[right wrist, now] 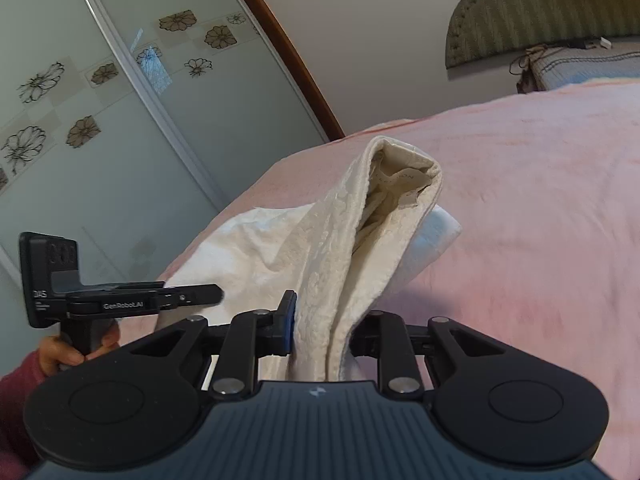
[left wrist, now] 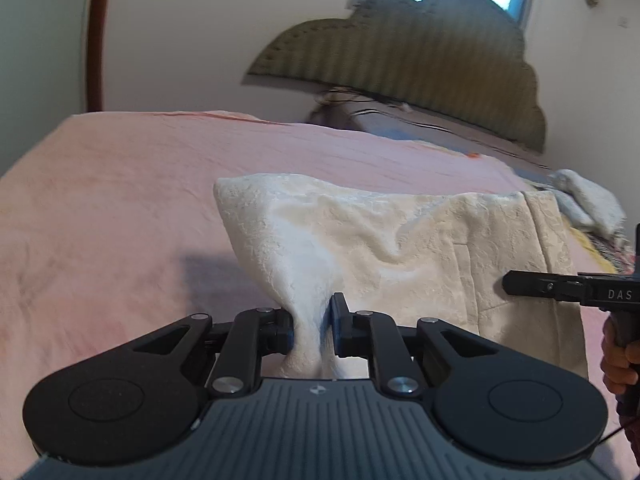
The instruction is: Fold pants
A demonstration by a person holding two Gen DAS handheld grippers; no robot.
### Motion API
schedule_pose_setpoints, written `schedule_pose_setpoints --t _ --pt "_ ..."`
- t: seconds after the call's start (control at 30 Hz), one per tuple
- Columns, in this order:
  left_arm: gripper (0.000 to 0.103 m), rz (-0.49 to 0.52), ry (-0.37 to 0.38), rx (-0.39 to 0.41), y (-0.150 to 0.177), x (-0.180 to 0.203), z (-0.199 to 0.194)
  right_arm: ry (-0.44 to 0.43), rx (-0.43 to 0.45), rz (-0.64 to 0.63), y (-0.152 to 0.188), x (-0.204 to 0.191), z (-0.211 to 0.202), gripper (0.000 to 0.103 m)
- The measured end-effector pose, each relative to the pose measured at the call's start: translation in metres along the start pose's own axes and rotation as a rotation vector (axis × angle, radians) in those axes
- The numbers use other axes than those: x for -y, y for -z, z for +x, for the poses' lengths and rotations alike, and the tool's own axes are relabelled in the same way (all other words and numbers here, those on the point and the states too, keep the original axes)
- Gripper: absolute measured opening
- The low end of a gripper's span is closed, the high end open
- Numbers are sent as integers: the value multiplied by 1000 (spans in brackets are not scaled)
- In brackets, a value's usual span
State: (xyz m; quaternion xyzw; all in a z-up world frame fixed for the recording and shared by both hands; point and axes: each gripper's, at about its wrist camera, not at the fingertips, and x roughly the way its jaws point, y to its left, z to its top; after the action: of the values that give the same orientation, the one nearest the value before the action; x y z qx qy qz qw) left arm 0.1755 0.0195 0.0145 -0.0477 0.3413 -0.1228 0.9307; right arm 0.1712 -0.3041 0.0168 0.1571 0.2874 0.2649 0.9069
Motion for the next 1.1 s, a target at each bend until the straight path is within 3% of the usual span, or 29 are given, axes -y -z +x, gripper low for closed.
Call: schedule_pose_setpoints --t 0.1,0.17,0.23,0.27,0.3,0.33,0.4,0.5,0.6,0.67,0.7,0.77,0.87,0.97,1.1 --pt "23 -7 -100 -30 -16 -12 36 27 -1 30 -16 5 47 22" --pt "24 -37 -127 -95 -15 -23 61 68 -21 50 -18 14 75 23" --pt "37 -56 -159 -114 -8 -31 73 174 -59 80 -14 23 99 28" --pt "45 -55 -164 -94 -6 -32 70 221 -86 93 -12 27 105 37" --pt "50 -49 -173 -73 -4 -32 63 256 -95 103 -8 30 106 48" --pt "52 -40 -201 -48 -1 -31 54 273 -82 106 -2 32 101 50" --pt "65 -9 -302 17 6 -24 29 319 -34 83 8 29 80 51" --pt "88 43 -320 92 24 -10 -8 431 76 -74 27 -3 39 51" --pt "93 118 -334 73 47 8 -18 366 86 -245 53 -39 19 51" --pt "91 172 -367 2 53 16 3 323 -4 -299 66 -48 28 49" --pt "88 167 -384 -6 56 14 8 350 -48 -309 72 -48 37 49" --pt "84 114 -392 31 57 14 -8 459 -51 -265 76 -44 42 49" --pt "92 133 -374 115 65 28 -43 431 40 -79 74 -51 12 51" --pt "95 123 -351 115 80 38 -62 402 88 -45 84 -77 -11 85" --pt "95 2 -291 53 107 34 -71 408 36 -89 103 -118 -14 88"
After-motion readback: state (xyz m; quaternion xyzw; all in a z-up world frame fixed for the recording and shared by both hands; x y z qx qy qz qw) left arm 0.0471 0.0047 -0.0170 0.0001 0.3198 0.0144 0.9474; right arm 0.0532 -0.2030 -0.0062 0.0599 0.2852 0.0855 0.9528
